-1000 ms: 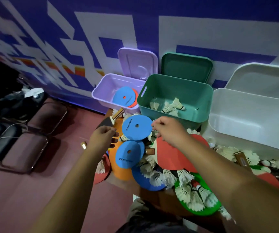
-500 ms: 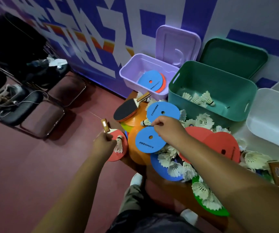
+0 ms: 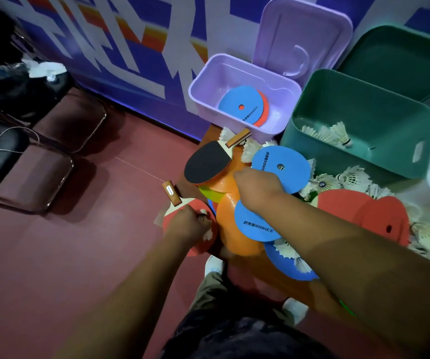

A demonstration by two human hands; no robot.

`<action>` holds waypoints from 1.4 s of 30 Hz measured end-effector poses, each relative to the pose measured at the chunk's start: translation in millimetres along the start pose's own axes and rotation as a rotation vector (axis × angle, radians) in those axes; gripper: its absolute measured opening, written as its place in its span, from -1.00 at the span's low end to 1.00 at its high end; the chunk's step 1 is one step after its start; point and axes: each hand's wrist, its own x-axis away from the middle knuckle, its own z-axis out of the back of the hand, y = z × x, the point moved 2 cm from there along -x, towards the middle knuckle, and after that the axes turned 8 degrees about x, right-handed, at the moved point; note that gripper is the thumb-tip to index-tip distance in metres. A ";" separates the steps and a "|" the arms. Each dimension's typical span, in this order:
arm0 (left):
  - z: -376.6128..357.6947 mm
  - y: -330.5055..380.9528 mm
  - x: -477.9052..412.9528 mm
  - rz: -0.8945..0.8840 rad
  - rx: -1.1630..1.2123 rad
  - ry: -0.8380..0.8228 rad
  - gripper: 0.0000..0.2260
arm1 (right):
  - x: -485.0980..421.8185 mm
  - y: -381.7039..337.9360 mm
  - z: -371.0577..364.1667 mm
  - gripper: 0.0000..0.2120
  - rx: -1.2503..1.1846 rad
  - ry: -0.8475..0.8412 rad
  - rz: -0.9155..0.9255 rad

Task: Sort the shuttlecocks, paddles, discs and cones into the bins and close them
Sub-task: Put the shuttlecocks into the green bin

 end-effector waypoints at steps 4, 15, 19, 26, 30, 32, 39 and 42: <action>5.8 1.3 -9.8 -0.064 -0.042 -0.071 -0.84 | -2.1 -5.7 -8.4 -0.68 0.124 -0.052 -0.040; 32.6 28.3 -18.9 -0.099 0.254 -0.223 -0.82 | 20.3 3.8 9.5 -0.83 -0.280 0.295 -0.032; 47.9 55.9 -16.0 -0.148 0.303 -0.172 -0.76 | 33.5 28.3 21.7 -0.87 -0.524 0.343 -0.159; 58.4 108.7 -3.1 -0.233 0.505 -0.150 -0.75 | 77.5 85.8 18.6 -0.90 -0.998 0.358 -0.409; 50.2 141.7 11.8 -0.273 0.616 -0.180 -0.79 | 108.5 122.2 14.0 -0.86 -1.151 0.366 -0.507; 44.6 158.9 21.5 -0.296 0.662 -0.224 -0.82 | 125.0 142.0 11.4 -0.86 -1.197 0.366 -0.556; 28.9 210.1 44.3 -0.303 0.621 -0.245 -0.73 | 159.4 213.4 -4.6 -0.80 -1.574 0.449 -0.705; 26.0 228.3 49.9 -0.316 0.606 -0.246 -0.69 | 166.2 244.5 6.1 -0.73 -1.833 0.564 -0.675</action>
